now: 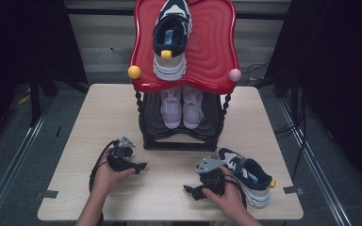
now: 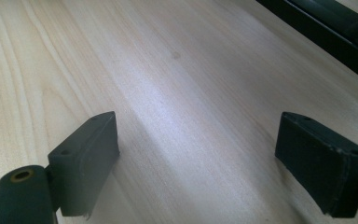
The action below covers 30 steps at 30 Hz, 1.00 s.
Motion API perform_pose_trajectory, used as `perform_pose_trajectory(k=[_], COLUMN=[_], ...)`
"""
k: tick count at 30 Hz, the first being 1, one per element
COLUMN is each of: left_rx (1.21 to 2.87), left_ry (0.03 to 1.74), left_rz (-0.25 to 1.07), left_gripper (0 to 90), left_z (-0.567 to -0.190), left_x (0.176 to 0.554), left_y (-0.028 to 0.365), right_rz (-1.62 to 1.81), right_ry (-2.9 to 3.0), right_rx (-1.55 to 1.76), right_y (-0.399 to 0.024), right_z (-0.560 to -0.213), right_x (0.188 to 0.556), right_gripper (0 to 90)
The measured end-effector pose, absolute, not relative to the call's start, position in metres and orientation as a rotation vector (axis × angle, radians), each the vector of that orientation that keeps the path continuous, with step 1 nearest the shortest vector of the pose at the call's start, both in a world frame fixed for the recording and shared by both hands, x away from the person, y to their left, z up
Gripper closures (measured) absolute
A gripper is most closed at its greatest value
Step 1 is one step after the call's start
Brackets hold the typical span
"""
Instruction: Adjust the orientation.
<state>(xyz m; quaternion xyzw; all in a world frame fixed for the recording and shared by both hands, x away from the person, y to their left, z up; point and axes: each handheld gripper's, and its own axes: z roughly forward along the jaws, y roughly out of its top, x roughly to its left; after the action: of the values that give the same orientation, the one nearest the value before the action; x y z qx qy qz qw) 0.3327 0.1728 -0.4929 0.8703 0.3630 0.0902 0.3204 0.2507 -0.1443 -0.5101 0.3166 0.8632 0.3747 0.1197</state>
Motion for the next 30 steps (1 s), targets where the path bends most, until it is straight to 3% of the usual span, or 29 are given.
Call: perform_pose_trajectory(k=[12,30], left_rx=[2.269,2.201], left_ry=[0.884,0.853], left_rz=[0.313,0.348], left_gripper=[15.2,13.9], left_z=[-0.502,-0.509], left_x=[0.326,0.322], left_y=[0.169,0.173], right_rz=[0.993,0.954], right_ry=[2.629,2.744], right_rx=[0.887,0.839], right_y=[-0.145,-0.154], right_z=[-0.499,-0.445], right_x=[0.252,0.270], right_gripper=[13.5,15.4])
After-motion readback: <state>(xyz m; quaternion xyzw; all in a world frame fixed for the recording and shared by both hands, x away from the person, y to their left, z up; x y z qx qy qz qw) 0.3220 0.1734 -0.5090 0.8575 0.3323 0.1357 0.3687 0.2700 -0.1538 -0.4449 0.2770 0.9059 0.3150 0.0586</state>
